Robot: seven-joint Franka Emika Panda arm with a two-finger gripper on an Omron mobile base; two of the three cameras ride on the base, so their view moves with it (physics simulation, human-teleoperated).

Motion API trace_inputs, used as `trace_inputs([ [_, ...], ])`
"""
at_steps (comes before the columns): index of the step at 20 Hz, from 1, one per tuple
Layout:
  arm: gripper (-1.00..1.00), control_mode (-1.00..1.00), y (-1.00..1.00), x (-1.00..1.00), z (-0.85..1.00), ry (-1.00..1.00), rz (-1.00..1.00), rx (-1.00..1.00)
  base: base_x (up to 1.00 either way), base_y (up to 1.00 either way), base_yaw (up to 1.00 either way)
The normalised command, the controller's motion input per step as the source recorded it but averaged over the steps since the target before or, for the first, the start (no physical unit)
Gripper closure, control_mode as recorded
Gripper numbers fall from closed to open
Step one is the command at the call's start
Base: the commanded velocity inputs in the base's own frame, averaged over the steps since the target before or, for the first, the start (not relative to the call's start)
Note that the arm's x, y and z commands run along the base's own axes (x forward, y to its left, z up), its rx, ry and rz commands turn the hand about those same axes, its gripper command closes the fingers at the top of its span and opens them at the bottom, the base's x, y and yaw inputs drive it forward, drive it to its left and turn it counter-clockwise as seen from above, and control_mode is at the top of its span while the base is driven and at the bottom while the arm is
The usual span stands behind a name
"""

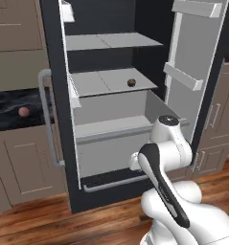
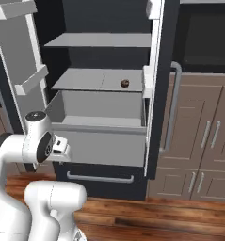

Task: Place the onion and tomato inside the fridge drawer. Close the drawer after placing the vegetables.

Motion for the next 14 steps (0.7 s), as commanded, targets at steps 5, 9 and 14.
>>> trace_inputs([
  [5,-1.0,1.0,0.0,0.0,0.0,0.0,0.0,0.0,-0.67,1.0,0.14],
  [9,-1.0,1.0,0.0,0.0,0.0,0.0,0.0,0.0,-0.06,1.0,0.15],
  [14,-1.0,1.0,0.0,0.0,0.0,0.0,0.0,0.0,0.27,1.0,0.07],
])
